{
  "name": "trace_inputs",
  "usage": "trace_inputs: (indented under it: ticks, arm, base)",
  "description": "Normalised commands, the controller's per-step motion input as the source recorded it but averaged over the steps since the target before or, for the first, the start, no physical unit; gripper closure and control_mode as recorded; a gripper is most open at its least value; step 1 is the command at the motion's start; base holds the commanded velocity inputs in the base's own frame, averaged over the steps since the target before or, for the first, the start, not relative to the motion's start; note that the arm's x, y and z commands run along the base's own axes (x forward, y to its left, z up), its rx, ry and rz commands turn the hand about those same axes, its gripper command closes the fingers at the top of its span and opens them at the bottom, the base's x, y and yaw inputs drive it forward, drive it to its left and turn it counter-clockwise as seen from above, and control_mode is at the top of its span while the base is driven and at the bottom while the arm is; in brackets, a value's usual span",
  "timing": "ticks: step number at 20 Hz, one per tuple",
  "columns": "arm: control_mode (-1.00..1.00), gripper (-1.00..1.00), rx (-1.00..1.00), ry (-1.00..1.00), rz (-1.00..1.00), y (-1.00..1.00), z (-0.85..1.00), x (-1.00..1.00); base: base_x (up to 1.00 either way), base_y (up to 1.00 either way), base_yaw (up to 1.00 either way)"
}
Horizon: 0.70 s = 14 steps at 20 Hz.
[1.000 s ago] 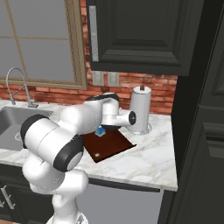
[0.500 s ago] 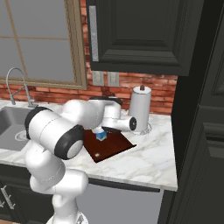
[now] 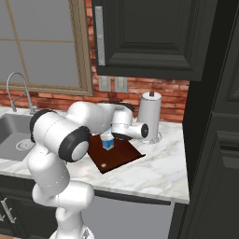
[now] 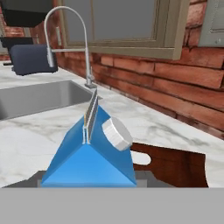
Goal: Take out the milk from the fridge and place it on the tray on the counter. Then take the sugar cube near the tray and place it in the tray.
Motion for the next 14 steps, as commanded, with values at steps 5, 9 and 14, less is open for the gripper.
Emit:
trace_inputs:
  ticks: [5, 9, 14]
  arm:
    - [-1.00, -1.00, 0.00, 0.00, 0.00, -0.01, -0.30, 0.00]
    - [-1.00, -1.00, 0.00, 0.00, 0.00, 0.00, -0.28, 0.00]
    - [-1.00, -1.00, 0.00, -0.01, 0.00, 0.00, -0.13, -0.03]
  base:
    - [0.00, 0.00, 0.00]
    - [0.00, 0.00, 0.00]
    - [0.00, 0.00, 0.00]
